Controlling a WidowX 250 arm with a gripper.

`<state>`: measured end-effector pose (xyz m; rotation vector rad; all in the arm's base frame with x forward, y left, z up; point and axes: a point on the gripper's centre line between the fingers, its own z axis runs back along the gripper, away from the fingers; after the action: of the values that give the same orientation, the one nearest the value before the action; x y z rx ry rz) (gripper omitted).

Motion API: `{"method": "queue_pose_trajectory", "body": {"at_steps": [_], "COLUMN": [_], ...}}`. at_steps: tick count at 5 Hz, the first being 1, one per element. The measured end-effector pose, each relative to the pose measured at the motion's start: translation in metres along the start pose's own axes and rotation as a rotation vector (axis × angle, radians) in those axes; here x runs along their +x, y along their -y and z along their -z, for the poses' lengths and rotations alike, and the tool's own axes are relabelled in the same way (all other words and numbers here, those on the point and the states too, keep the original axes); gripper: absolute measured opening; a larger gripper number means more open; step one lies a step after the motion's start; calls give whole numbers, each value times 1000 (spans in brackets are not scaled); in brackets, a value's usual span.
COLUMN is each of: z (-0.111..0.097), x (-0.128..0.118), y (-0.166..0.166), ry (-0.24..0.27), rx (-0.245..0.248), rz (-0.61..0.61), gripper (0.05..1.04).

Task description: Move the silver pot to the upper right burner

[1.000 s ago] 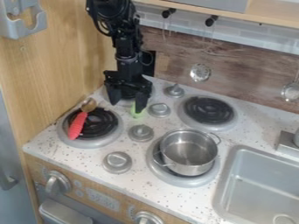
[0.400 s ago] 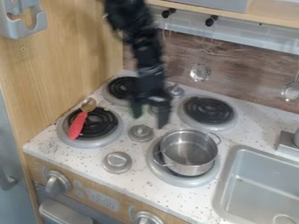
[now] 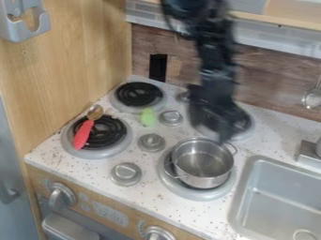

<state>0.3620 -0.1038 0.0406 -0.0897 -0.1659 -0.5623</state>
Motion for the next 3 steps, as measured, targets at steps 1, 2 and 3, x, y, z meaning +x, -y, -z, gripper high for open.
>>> {"method": "queue_pose_trajectory", "body": {"at_steps": [1, 2, 3], "z": [8, 32, 52], "x": [6, 0, -9], "y": [19, 20, 18], "ry": [26, -20, -70], "rx": [-17, -3, 1], "rz": [-10, -29, -60], "gripper": [999, 999, 999]}}
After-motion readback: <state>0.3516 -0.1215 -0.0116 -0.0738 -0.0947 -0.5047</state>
